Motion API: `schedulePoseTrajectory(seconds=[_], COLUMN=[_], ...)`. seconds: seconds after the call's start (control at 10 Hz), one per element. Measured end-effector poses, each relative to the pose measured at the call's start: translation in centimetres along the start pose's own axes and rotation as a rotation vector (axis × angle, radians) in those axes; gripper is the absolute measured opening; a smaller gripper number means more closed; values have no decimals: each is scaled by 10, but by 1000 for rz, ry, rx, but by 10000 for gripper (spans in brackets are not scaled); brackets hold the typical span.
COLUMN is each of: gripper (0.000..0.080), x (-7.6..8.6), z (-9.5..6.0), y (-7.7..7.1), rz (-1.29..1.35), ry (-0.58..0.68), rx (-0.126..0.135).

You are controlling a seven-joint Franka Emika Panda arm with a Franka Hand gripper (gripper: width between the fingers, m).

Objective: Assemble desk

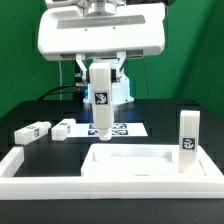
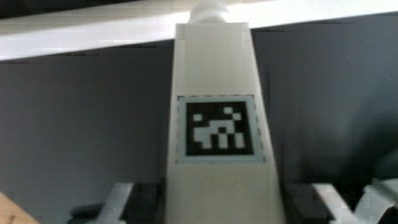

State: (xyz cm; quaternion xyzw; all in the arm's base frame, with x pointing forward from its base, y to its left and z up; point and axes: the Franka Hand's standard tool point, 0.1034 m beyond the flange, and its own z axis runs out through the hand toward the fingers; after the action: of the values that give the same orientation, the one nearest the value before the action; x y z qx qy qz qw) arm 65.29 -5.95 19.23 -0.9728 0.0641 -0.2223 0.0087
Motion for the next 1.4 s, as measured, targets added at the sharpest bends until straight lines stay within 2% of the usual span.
schedulePoseTrajectory(seconds=[0.2,0.3,0.4,0.5,0.7,1.2,1.4], gripper=[290,290,290,290,290,290,290], x=[-2,-1,-10,-17,-21,-33,-40], z=[2,1,3,6,13,26,34], y=[1,5,16,17,21,11,12], rz=[5,-8,-19,-21,-24,-37,-40], ry=[5,32,83,85,115,84,70], rx=[-5,-17,-52,-59,-84,-76,-81])
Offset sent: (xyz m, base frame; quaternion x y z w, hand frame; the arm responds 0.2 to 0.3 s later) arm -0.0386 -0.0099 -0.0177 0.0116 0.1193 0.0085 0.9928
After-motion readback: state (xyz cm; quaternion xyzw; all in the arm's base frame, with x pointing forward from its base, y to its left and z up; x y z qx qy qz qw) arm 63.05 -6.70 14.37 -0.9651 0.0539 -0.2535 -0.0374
